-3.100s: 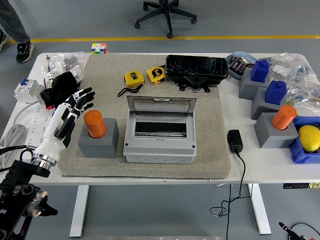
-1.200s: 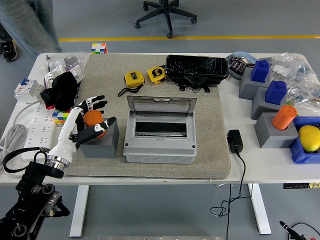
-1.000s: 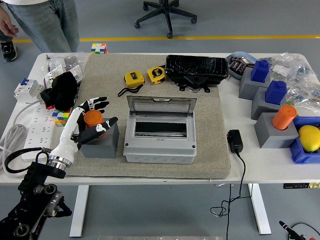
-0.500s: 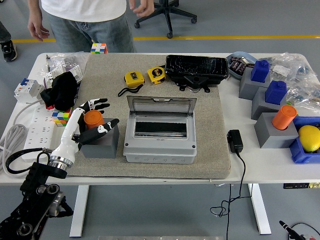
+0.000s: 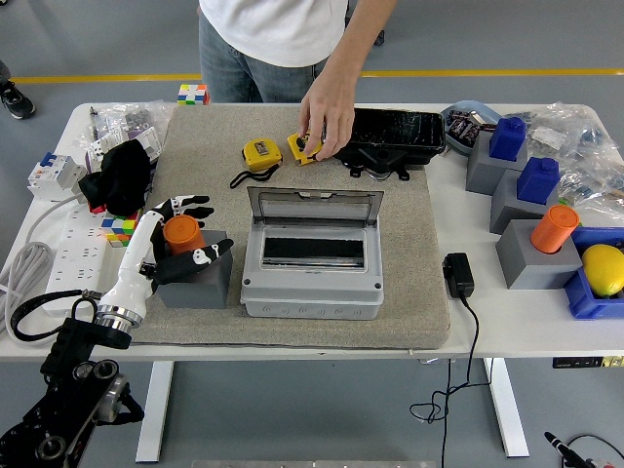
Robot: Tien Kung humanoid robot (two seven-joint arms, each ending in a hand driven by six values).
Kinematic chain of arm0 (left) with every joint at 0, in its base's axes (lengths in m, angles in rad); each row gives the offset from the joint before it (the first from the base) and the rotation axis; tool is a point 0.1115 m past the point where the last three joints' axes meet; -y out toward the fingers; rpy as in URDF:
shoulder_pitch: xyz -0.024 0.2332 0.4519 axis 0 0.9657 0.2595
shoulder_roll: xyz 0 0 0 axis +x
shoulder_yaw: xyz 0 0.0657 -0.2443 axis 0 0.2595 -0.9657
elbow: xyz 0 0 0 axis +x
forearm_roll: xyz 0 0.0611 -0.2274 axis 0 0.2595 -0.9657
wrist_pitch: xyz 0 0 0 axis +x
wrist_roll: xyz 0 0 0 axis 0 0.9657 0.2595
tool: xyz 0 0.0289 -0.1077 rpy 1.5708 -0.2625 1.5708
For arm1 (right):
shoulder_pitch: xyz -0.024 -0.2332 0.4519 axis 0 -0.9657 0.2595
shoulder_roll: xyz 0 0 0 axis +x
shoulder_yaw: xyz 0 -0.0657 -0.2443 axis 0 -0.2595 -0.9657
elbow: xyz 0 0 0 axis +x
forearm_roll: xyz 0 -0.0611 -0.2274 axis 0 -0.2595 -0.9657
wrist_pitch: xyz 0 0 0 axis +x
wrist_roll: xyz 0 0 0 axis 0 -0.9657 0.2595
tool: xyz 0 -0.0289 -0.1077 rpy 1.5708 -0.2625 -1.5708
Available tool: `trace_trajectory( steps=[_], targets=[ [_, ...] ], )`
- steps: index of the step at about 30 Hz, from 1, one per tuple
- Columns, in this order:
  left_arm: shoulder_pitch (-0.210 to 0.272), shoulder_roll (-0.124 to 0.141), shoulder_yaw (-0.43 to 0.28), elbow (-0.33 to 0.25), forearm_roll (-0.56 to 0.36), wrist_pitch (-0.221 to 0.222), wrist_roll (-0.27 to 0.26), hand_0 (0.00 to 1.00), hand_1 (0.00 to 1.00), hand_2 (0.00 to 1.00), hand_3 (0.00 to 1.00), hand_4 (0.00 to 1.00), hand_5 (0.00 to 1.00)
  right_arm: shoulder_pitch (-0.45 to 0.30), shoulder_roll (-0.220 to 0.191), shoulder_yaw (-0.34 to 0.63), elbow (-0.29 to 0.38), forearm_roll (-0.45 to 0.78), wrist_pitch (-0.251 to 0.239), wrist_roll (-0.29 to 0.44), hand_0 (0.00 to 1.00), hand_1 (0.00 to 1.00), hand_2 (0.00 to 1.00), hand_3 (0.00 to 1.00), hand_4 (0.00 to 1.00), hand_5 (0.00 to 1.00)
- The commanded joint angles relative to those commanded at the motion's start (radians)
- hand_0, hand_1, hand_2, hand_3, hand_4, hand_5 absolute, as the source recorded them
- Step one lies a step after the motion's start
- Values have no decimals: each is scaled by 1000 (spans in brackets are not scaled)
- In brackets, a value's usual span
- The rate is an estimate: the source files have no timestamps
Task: Fetch the battery,place it into the box,close the lid of the box
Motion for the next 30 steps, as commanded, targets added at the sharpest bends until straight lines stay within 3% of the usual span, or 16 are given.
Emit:
trace_trajectory(
  steps=[2, 8, 30],
  targets=[
    [1, 0, 3, 1, -1, 2, -1, 451, 588, 484, 523, 998, 162, 0, 0, -1, 0, 0, 0, 0, 852, 786, 766, 837, 998, 998],
    [1, 0, 6, 2, -3, 9, -4, 435, 575, 461, 506, 998, 159, -1, 0, 0, 0, -2, 0, -1, 853, 786, 767, 837, 998, 998],
    [-7, -1, 11, -6, -1, 21, -8, 435, 577, 443, 484, 998, 133, 4, -1, 6, 0, -3, 0, 0, 853, 786, 767, 837, 998, 998]
  ],
)
